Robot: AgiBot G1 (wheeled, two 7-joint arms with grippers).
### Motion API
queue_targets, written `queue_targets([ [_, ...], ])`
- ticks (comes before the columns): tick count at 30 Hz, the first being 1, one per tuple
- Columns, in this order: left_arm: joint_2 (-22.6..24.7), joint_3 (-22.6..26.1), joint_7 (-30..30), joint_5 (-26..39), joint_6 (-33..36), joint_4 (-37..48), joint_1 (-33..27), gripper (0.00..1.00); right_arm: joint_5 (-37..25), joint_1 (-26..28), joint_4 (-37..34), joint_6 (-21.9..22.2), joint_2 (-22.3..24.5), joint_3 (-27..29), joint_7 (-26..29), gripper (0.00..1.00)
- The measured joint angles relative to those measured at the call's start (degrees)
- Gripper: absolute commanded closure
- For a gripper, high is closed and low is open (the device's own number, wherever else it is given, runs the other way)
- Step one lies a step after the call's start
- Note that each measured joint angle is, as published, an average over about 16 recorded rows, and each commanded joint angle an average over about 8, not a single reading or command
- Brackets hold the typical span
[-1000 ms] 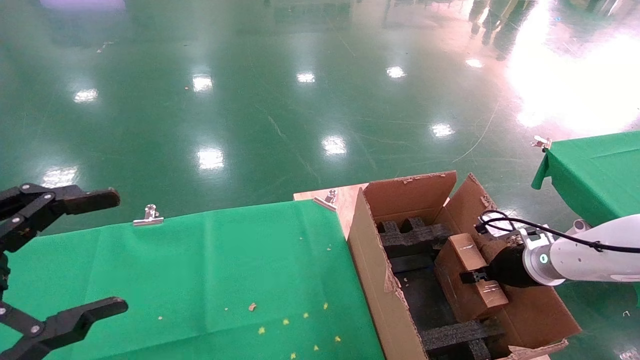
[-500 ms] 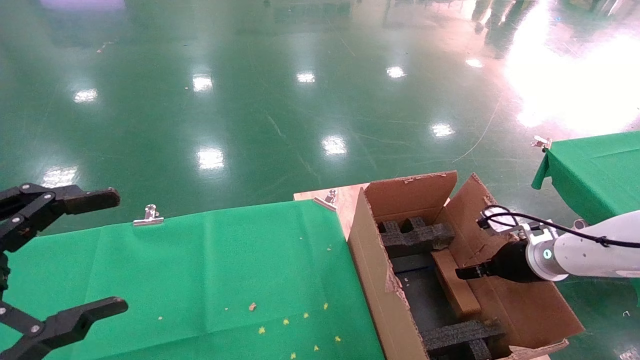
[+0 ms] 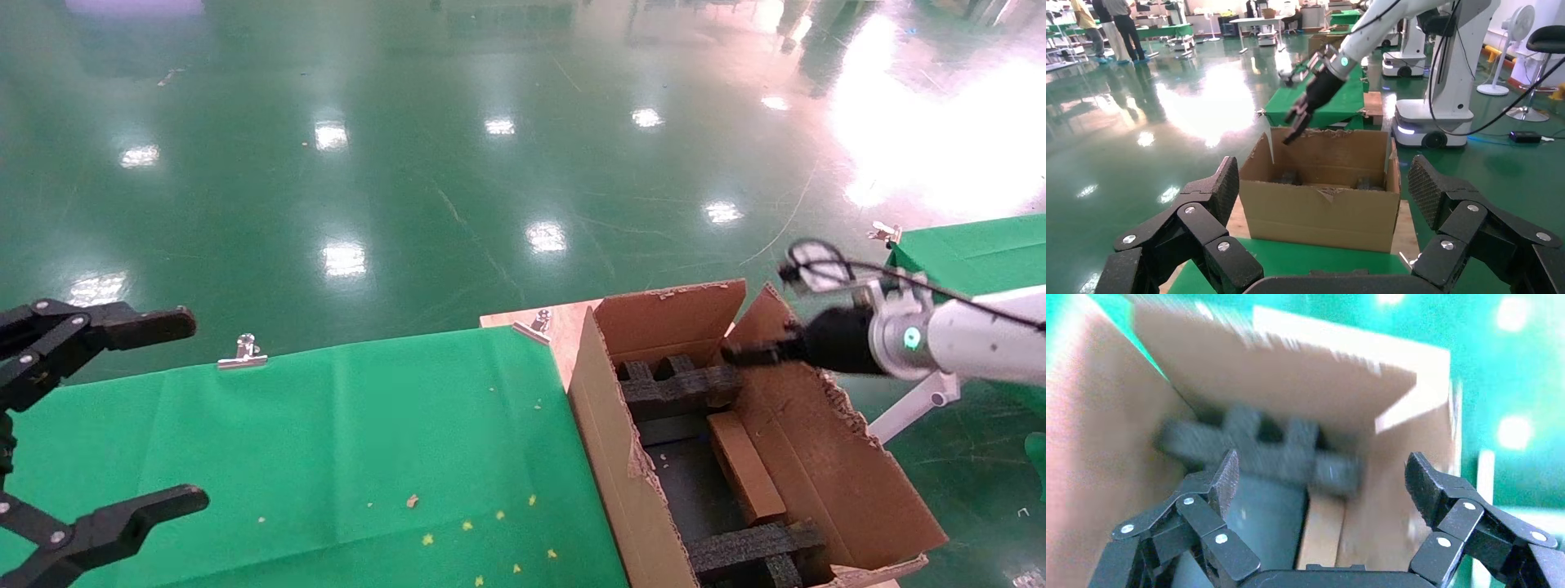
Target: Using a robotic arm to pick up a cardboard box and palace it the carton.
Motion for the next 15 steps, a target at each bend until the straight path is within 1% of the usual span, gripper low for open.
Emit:
queue_targets([
  [4,0.00,0.00,0.00,0.00,0.00,0.00,0.00,0.00,0.37,2.58,5.92,1.05,2.37,1.90,-2.45,0.00],
  [8,0.00,0.00,0.00,0.00,0.00,0.00,0.00,0.00,1.99,4.35,11.09,1.15,4.36,4.04,-5.86,0.00],
  [11,0.00,0.00,0.00,-0.01,-0.01,0.00,0.00,0.00,3.95,5.24,14.17,0.48,5.57,5.69,-8.43,0.00],
  [15,-0.01,0.00,0.00,-0.02,-0.01,0.01,0.01,0.00,6.52,5.87,16.42,-0.91,6.43,7.42,-11.07,0.00],
])
